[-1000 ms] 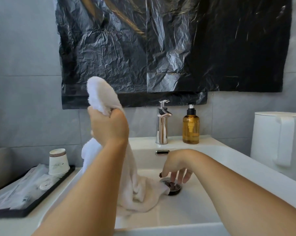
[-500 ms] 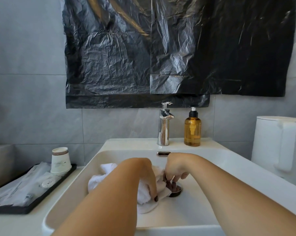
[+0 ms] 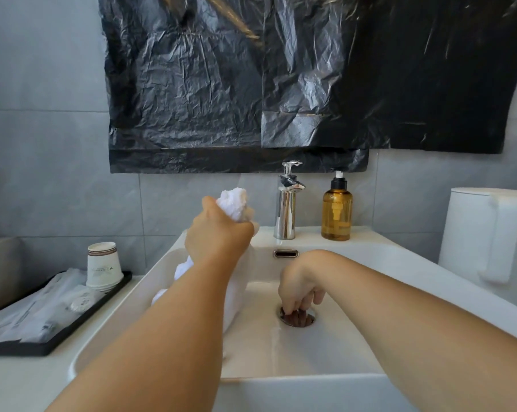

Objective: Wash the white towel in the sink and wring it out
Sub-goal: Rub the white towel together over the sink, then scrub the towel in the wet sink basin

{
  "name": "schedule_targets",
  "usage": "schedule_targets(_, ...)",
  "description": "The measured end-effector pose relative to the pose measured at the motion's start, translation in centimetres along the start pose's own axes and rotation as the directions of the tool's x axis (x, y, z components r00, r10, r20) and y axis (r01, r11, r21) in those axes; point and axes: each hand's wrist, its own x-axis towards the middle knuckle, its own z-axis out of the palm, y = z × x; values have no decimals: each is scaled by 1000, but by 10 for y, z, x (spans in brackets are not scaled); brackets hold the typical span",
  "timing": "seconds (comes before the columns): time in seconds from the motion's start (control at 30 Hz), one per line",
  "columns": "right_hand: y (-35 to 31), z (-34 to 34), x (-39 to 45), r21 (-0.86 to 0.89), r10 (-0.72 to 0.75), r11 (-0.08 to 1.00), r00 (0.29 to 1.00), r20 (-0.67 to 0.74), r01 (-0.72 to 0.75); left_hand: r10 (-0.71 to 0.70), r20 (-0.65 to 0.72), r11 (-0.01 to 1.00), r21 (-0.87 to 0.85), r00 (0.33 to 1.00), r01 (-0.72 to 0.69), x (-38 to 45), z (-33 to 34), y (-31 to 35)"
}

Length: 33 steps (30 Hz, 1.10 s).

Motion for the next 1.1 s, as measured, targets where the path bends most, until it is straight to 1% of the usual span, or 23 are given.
schedule_targets(0.1,-7,0,6,-77,15,997,999,41,-12,58,37,998,-9,998,-58,-2,2,6)
schedule_targets(0.2,-7,-3,9,-107,9,994,999,53,-4,71,51,997,-20,996,-70,-4,2,11)
schedule_targets(0.33,-7,4,8,-130,-7,991,999,39,12,50,47,996,-81,998,-46,-6,-2,16)
schedule_targets(0.4,-3,10,7,-116,-25,993,1000,-17,23,30,43,993,-113,999,-25,-8,-2,16)
schedule_targets(0.47,11,12,0,-12,-38,999,982,-185,36,12,58,993,-117,998,-5,-9,-1,15)
schedule_targets(0.5,21,11,-2,109,-23,993,972,-234,50,10,72,994,-109,997,-2,-9,-1,15)
schedule_targets(0.57,41,11,-7,401,36,914,972,-231,61,14,95,994,-105,995,-4,-8,0,15)
schedule_targets(0.63,54,7,-6,564,104,823,961,-255,60,-1,114,990,-138,993,16,-6,1,13)
schedule_targets(0.67,56,5,-5,624,161,777,933,-322,82,-15,125,987,-160,992,35,-6,2,13)
schedule_targets(0.7,57,2,-3,678,233,724,880,-415,128,-26,135,983,-179,990,50,-5,3,13)
schedule_targets(0.73,58,-1,-3,732,319,654,809,-494,189,-34,144,979,-193,989,61,-6,3,13)
schedule_targets(0.77,58,-4,-4,773,396,578,738,-547,262,-39,155,977,-202,987,71,-6,4,13)
schedule_targets(0.8,57,-8,-6,778,452,525,661,-599,346,-45,167,974,-210,985,80,-6,5,13)
schedule_targets(0.83,57,-12,-9,736,478,530,569,-670,421,-47,173,972,-221,984,85,-5,6,13)
schedule_targets(0.87,56,-16,-13,664,488,568,451,-747,486,-43,176,970,-229,984,83,-4,7,13)
schedule_targets(0.9,54,-22,-17,577,492,610,312,-813,543,-34,177,968,-241,984,77,-4,8,13)
schedule_targets(0.93,52,-30,-23,482,474,654,181,-862,583,-28,189,962,-262,982,78,-4,9,14)
schedule_targets(0.97,51,-41,-29,381,420,702,81,-904,601,-27,227,949,-301,974,97,-5,12,14)
schedule_targets(1.0,49,-52,-35,274,327,756,21,-945,594,-35,303,923,-355,952,147,-6,15,14)
schedule_targets(1.03,47,-64,-39,175,210,810,0,-978,560,-40,406,884,-413,913,222,-8,17,15)
schedule_targets(1.1,43,-87,-47,3,0,887,7,-1000,461,-24,599,811,-456,800,366,-12,17,16)
